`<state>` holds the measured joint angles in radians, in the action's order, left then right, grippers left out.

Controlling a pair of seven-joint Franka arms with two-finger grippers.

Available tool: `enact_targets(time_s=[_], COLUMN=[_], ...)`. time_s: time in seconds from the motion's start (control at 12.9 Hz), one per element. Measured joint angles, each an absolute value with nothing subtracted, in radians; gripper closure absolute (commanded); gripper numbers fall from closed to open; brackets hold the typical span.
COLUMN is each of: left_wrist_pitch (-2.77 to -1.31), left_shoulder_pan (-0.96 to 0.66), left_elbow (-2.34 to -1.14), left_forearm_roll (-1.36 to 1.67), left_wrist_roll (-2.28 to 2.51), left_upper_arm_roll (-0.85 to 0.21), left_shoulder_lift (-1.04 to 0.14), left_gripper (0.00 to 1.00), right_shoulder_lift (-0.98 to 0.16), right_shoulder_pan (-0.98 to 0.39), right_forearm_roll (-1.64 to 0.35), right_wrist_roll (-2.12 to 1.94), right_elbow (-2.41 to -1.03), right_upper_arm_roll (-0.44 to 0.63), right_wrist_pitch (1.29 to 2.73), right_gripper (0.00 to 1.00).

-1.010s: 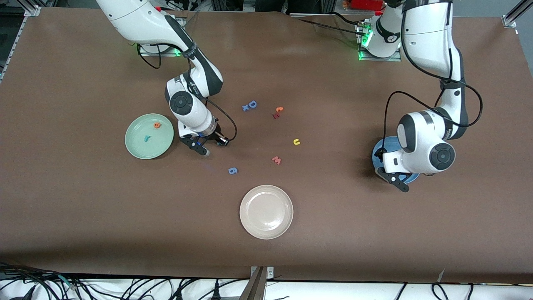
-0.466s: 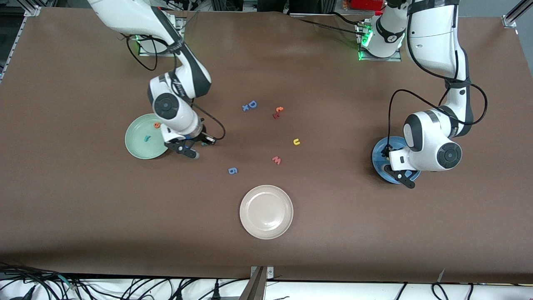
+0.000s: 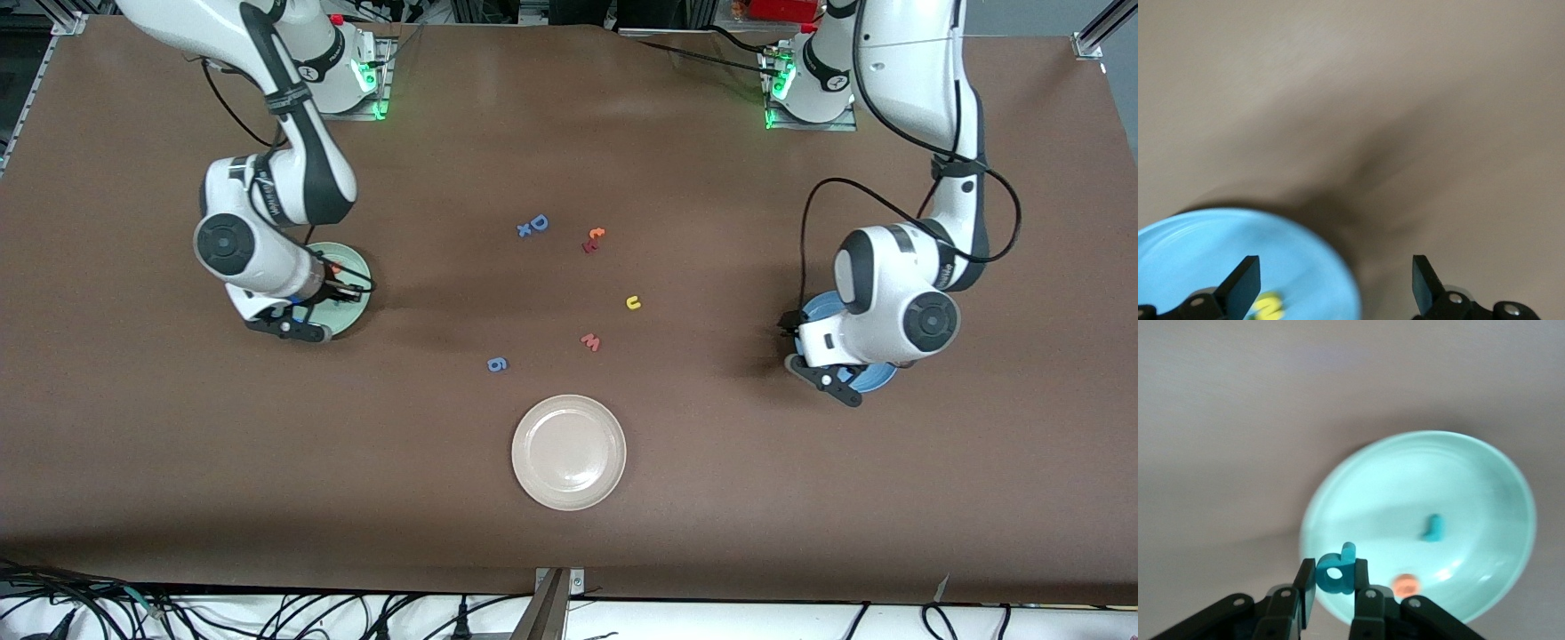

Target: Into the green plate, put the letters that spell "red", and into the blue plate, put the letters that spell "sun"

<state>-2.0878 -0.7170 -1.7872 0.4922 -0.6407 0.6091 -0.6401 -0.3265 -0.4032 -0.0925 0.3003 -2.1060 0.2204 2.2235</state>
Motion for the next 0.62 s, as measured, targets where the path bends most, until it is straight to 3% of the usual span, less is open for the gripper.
enact_targets(time_s=[0.23,0.54,0.62], left_wrist_pitch=[-2.089,-2.096,-2.102], left_shoulder_pan=[-0.805,-0.861,-0.87], left_elbow=[-1.782,-1.729,-1.714], left_forearm_roll=[0.492,0.492,0.492], left_wrist_roll=[-0.469,-0.29,-0.212], left_upper_arm_roll=[0.598,0.542,0.521], left_shoulder_lift=[-0.63,-0.631,-0.636], left_gripper=[0.0,0.0,0.0], right_shoulder_lift=[-0.339,-0.373,-0.377], right_shoulder_pan=[-0.388,-0.375,-0.372], right_forearm_roll=[-0.183,-0.195,-0.195], right_wrist_roll=[0.212,0.183,0.181], right_elbow=[-2.155,-2.161,-2.161], right_upper_arm_roll=[0.237,0.237,0.237], right_wrist_pitch=[2.228,2.232,2.235], right_gripper=[0.8,0.69,0.31])
